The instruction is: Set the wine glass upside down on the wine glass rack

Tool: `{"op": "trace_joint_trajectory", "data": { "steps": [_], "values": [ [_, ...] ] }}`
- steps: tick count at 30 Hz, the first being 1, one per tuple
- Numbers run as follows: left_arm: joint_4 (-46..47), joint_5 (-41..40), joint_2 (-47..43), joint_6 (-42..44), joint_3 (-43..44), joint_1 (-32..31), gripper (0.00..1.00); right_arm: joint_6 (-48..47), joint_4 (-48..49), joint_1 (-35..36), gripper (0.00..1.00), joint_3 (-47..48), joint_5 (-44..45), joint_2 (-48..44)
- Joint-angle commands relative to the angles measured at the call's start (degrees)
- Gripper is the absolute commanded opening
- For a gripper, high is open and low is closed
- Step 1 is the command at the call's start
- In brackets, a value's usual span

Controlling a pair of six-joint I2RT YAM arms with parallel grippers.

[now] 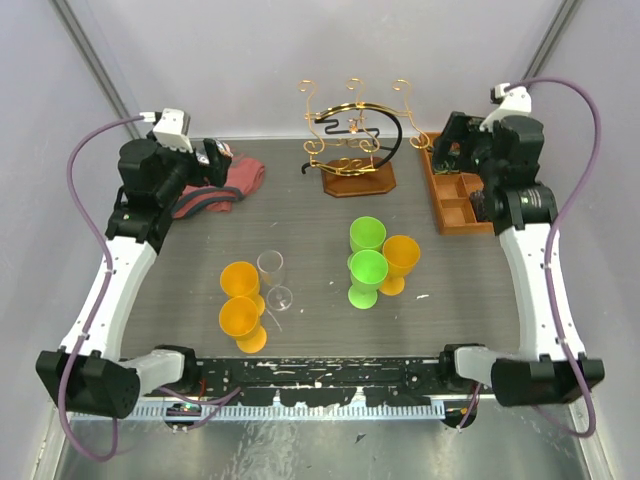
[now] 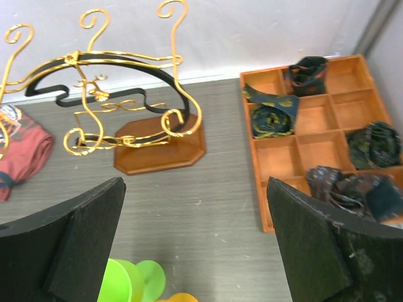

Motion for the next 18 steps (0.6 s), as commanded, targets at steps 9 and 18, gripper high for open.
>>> {"op": "trace_joint_trajectory", "data": {
  "steps": [9,18],
  "values": [
    [10.7,6.7,11.5,0.0,8.1,-3.8,0.98,2.7,18.5,1.5,1.00,7.5,-7.1,16.6],
    [18.5,7.2,25.3,1.7,15.4,-8.2,0.98,-3.1,30.0,2.0,1.00,8.2,-4.7,26.5]
  ]
}}
